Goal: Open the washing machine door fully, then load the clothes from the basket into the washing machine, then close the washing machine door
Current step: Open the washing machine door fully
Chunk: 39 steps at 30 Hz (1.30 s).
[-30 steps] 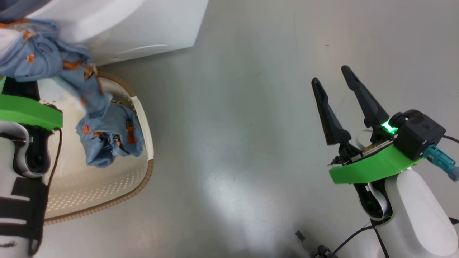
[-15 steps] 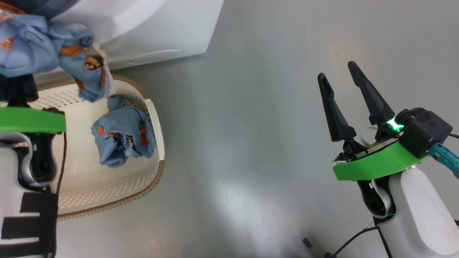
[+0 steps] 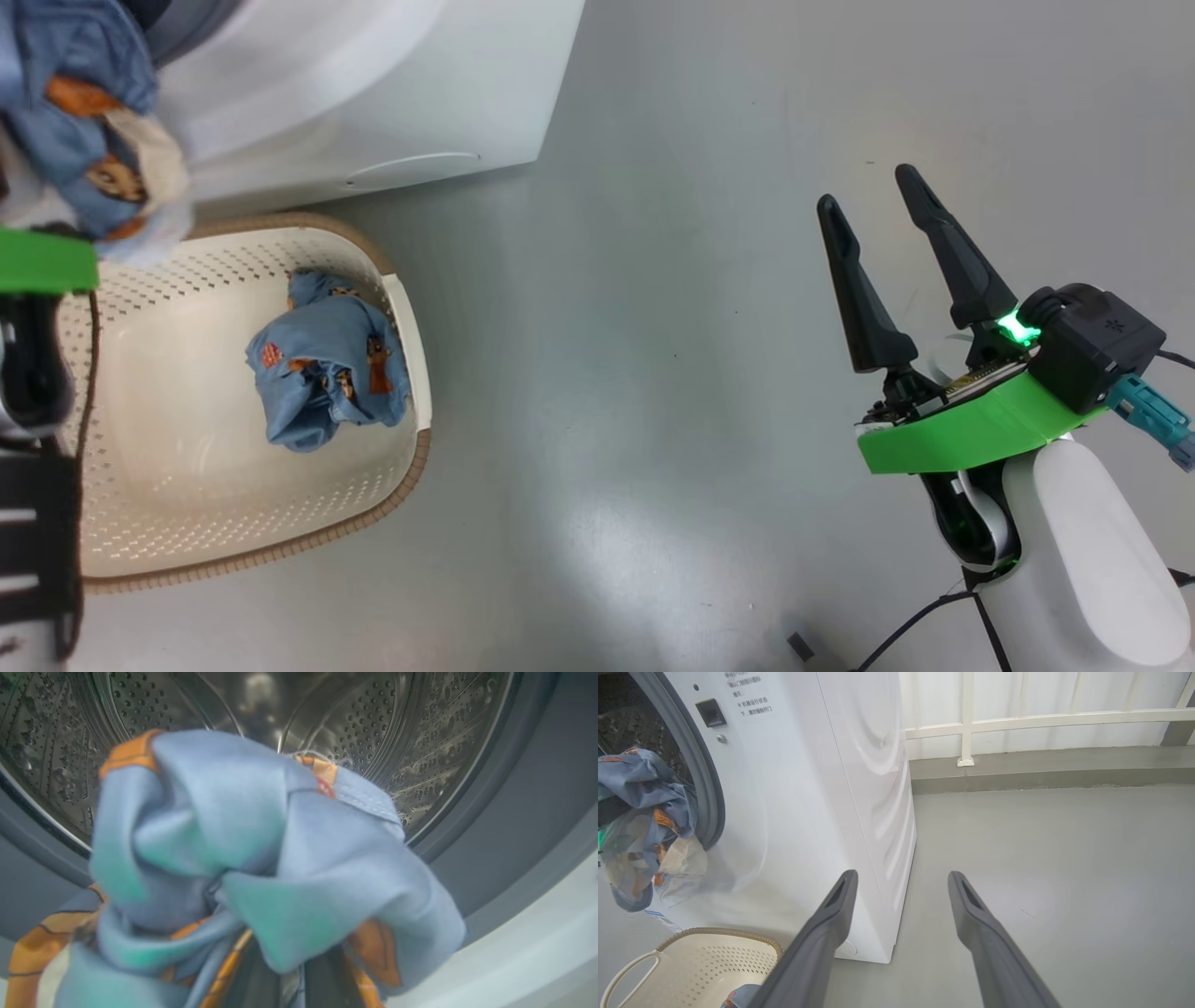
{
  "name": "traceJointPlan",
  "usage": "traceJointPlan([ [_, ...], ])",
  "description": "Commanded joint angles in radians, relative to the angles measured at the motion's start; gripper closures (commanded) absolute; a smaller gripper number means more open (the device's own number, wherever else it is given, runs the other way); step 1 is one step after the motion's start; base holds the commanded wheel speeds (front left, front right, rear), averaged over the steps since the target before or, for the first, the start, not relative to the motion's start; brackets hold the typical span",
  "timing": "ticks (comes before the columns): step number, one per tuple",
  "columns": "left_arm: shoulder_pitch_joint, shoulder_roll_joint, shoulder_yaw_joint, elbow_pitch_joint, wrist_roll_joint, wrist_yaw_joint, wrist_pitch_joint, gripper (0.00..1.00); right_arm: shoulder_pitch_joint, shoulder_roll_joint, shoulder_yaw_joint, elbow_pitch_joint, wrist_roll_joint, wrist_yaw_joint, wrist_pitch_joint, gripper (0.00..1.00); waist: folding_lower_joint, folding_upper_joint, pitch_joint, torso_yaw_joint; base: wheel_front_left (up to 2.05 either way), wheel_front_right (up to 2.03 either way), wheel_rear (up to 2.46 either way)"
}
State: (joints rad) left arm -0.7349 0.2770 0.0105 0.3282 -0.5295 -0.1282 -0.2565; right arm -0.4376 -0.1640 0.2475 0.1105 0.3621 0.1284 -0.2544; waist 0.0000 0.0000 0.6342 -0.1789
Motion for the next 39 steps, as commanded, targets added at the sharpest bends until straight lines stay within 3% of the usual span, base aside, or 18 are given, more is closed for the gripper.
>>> traceJointPlan([
  [1, -0.034, 0.056, 0.010, 0.002, 0.009, -0.002, -0.005, 1.00, 0.035, 0.006, 0.021, -0.019, 0.000, 0.002, -0.007, 0.00, 0.0000, 0.0000, -0.002, -0.004, 0.00, 0.00, 0.00],
  [23, -0.491, 0.121, -0.098, 0.474, 0.136, -0.003, -0.005, 1.00, 0.043, 0.032, 0.035, -0.015, 0.009, 0.002, -0.007, 0.00, 0.0000, 0.0000, 0.000, -0.040, 0.00, 0.00, 0.00],
  [29, -0.575, 0.139, -0.056, 0.403, 0.217, -0.001, -0.005, 1.00, 0.039, 0.035, 0.039, -0.017, 0.012, 0.002, -0.007, 0.00, 0.0000, 0.0000, 0.009, -0.063, 0.00, 0.00, 0.00],
  [36, -0.555, 0.129, 0.029, 0.241, 0.321, 0.000, -0.005, 1.00, 0.032, 0.044, 0.044, -0.018, 0.013, 0.002, -0.007, 0.00, 0.0000, 0.0000, 0.026, -0.081, 0.00, 0.00, 0.00],
  [39, -0.516, 0.116, 0.048, 0.279, 0.338, -0.001, -0.005, 1.00, 0.032, 0.047, 0.042, -0.015, 0.013, 0.002, -0.007, 0.00, 0.0000, 0.0000, 0.026, -0.083, 0.00, 0.00, 0.00],
])
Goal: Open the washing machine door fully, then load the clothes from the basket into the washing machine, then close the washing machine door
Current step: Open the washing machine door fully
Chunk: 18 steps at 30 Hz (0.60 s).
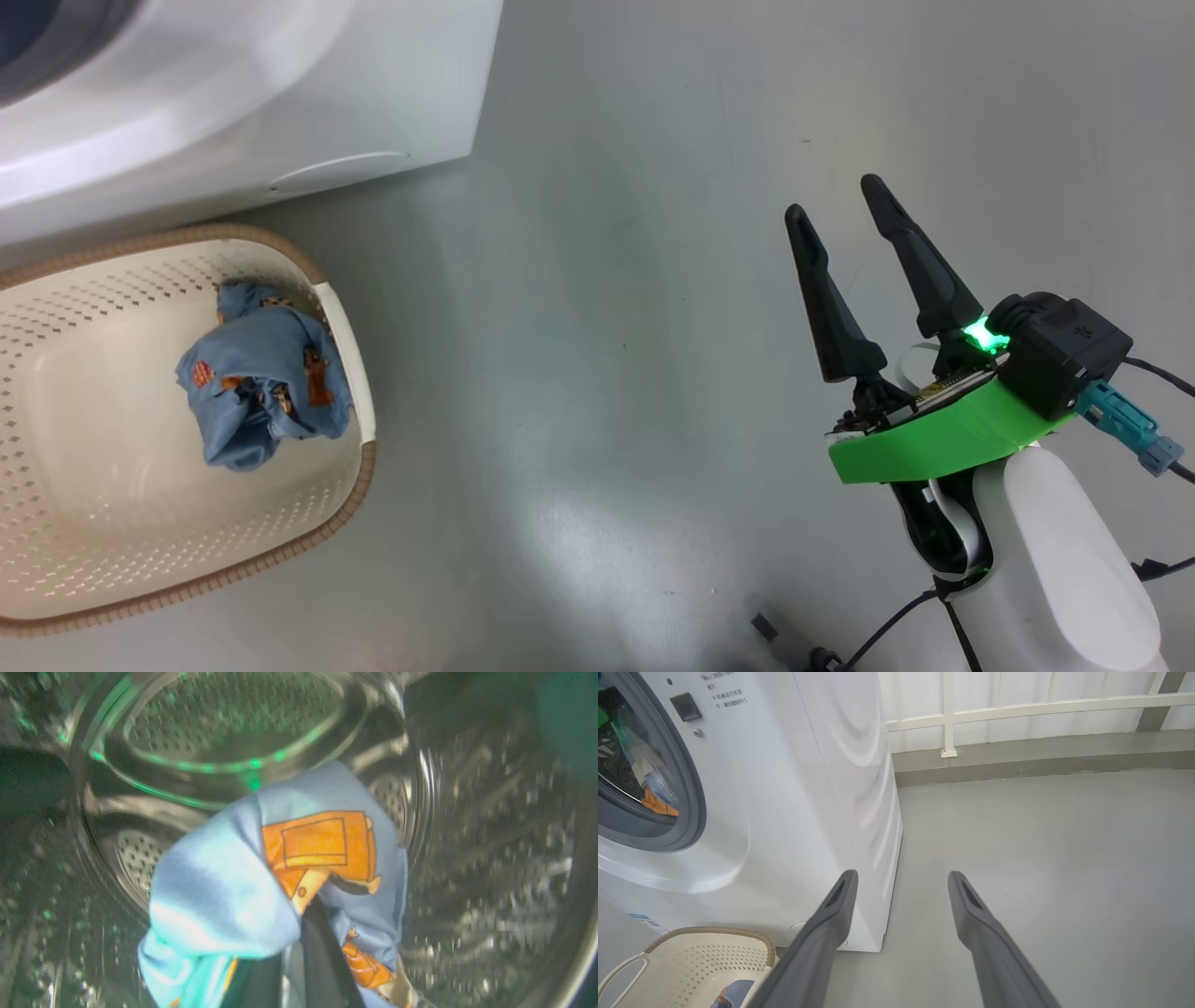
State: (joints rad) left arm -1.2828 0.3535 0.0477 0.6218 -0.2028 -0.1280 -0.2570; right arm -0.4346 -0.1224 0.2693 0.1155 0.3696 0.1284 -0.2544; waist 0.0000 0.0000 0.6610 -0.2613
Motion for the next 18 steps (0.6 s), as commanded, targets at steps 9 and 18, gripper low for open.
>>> traceJointPlan([
  [9, 0.006, 0.043, -0.017, 0.262, 0.008, -0.002, -0.005, 0.64, 0.036, 0.003, 0.023, -0.017, 0.007, 0.002, -0.007, 0.00, 0.0000, 0.0000, -0.013, 0.006, 0.00, 0.00, 0.00],
  [18, -0.090, 0.051, -0.086, 0.475, -0.019, -0.003, 0.007, 0.00, 0.041, 0.000, 0.024, -0.016, 0.009, 0.002, -0.007, 0.00, 0.0000, 0.0000, -0.022, 0.015, 0.00, 0.00, 0.00],
])
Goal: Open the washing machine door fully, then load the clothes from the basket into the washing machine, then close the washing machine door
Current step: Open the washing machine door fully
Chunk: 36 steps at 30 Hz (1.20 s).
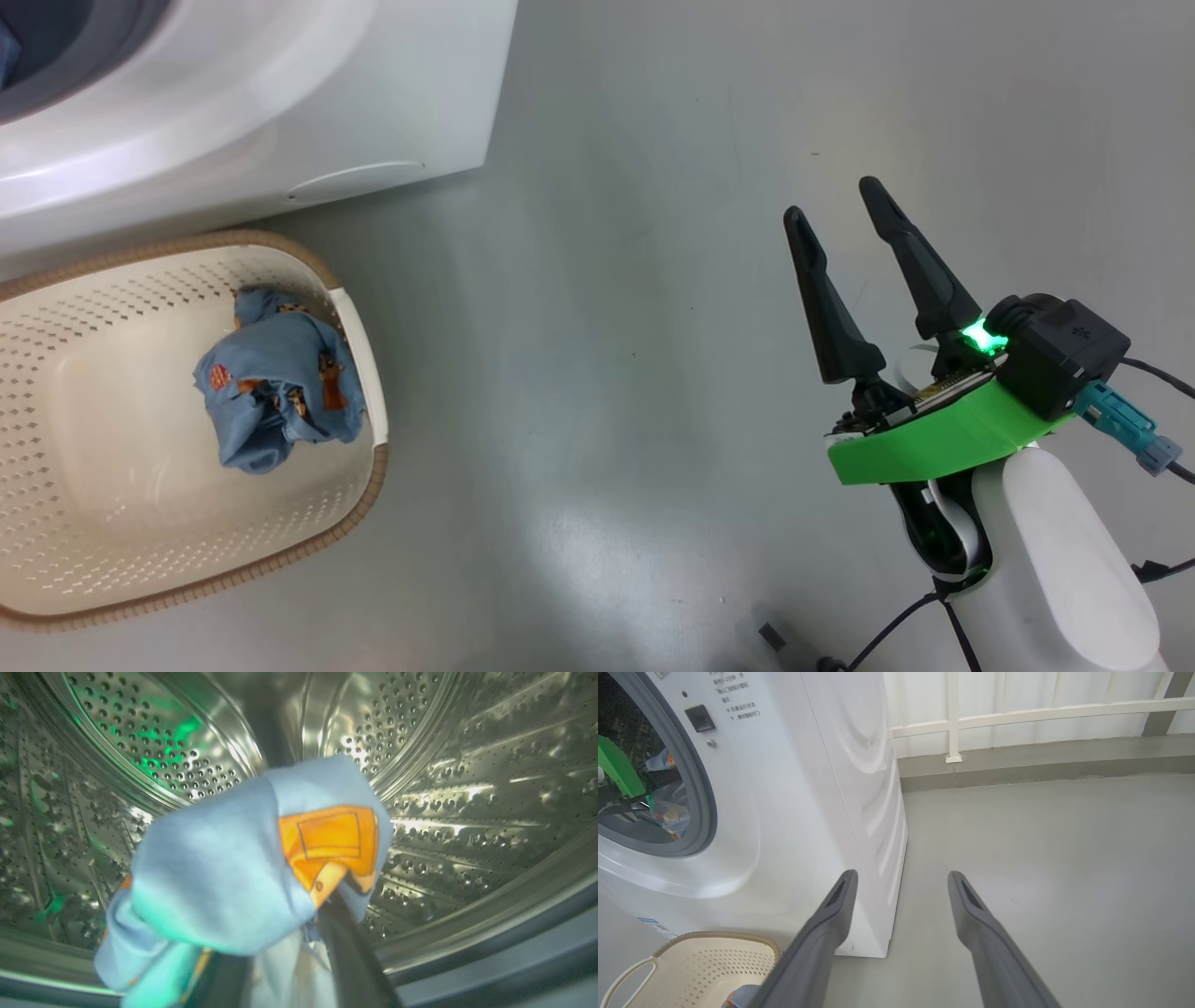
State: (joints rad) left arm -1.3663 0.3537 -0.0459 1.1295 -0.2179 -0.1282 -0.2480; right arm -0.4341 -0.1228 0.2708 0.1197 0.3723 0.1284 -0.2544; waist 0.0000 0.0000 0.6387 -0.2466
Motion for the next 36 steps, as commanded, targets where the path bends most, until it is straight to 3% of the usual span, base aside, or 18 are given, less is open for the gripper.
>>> traceJointPlan([
  [1, -0.016, 0.051, 0.004, -0.005, -0.011, -0.002, 0.010, 0.00, 0.041, 0.000, 0.022, -0.020, 0.006, 0.002, -0.007, 0.00, 0.0000, 0.0000, -0.001, 0.000, 0.00, 0.00, 0.00],
  [7, -0.063, 0.052, -0.035, 0.085, -0.032, -0.002, 0.051, 0.00, 0.042, 0.000, 0.018, -0.022, 0.006, 0.002, -0.007, 0.00, 0.0000, 0.0000, 0.001, 0.005, 0.00, 0.00, 0.00],
  [20, -0.059, 0.041, -0.093, 0.104, -0.115, -0.002, 0.011, 0.00, 0.039, -0.004, 0.009, -0.026, 0.003, 0.002, -0.007, 0.00, 0.0000, 0.0000, 0.003, 0.022, 0.00, 0.00, 0.00],
  [30, 0.011, 0.036, -0.109, 0.045, -0.211, -0.002, -0.012, 0.00, 0.042, -0.011, 0.000, -0.025, 0.000, 0.002, -0.007, 0.00, 0.0000, 0.0000, -0.005, 0.032, 0.00, 0.00, 0.00],
  [36, 0.105, 0.039, -0.063, -0.101, -0.253, -0.002, -0.013, 0.00, 0.045, -0.020, -0.009, -0.026, -0.002, 0.002, -0.007, 0.00, 0.0000, 0.0000, -0.021, 0.045, 0.00, 0.00, 0.00],
])
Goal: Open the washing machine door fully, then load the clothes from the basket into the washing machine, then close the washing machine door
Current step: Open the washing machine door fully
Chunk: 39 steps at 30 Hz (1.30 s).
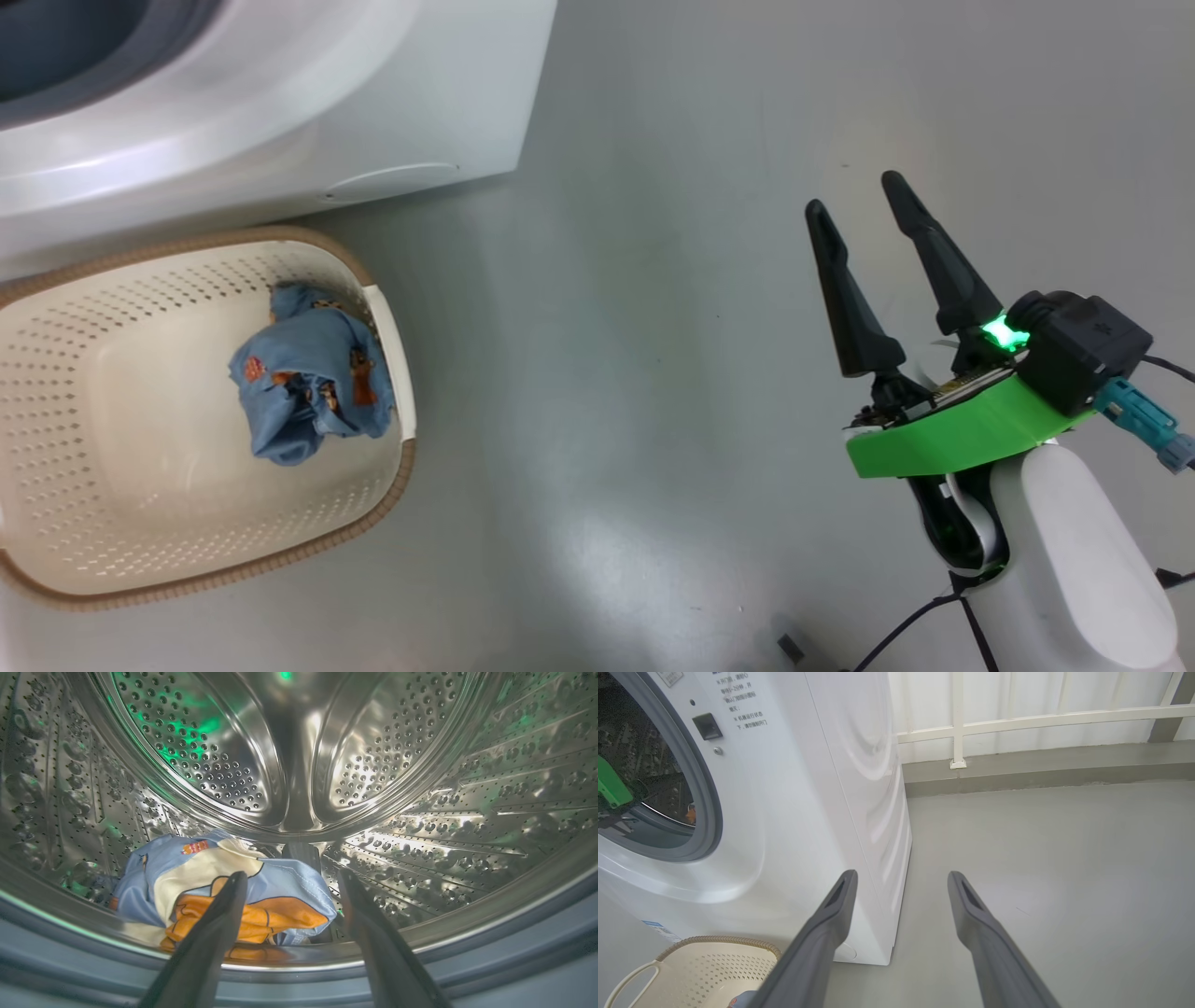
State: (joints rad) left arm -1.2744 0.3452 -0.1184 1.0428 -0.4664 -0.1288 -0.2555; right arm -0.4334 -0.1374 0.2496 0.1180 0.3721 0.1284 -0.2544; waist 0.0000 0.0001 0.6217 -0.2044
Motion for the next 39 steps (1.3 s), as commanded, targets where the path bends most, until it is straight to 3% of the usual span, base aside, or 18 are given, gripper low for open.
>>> traceJointPlan([
  [1, 0.034, 0.045, 0.025, -0.044, -0.007, -0.002, -0.006, 0.00, 0.046, -0.008, 0.010, -0.024, -0.003, 0.002, -0.007, 0.00, 0.0000, -0.0001, -0.008, 0.006, 0.00, 0.00, 0.00],
  [20, 0.516, -0.083, 0.225, -0.466, 0.116, -0.002, -0.006, 0.00, 0.097, -0.052, -0.008, -0.006, -0.004, 0.002, -0.007, 0.00, 0.0000, -0.0001, -0.140, 0.059, 0.00, 0.00, 0.00],
  [39, 0.859, -0.190, 0.275, -0.664, 0.171, -0.002, -0.006, 0.00, 0.191, -0.097, -0.011, 0.021, 0.007, 0.002, -0.007, 0.00, 0.0000, -0.0001, -0.307, 0.104, 0.00, 0.00, 0.00],
])
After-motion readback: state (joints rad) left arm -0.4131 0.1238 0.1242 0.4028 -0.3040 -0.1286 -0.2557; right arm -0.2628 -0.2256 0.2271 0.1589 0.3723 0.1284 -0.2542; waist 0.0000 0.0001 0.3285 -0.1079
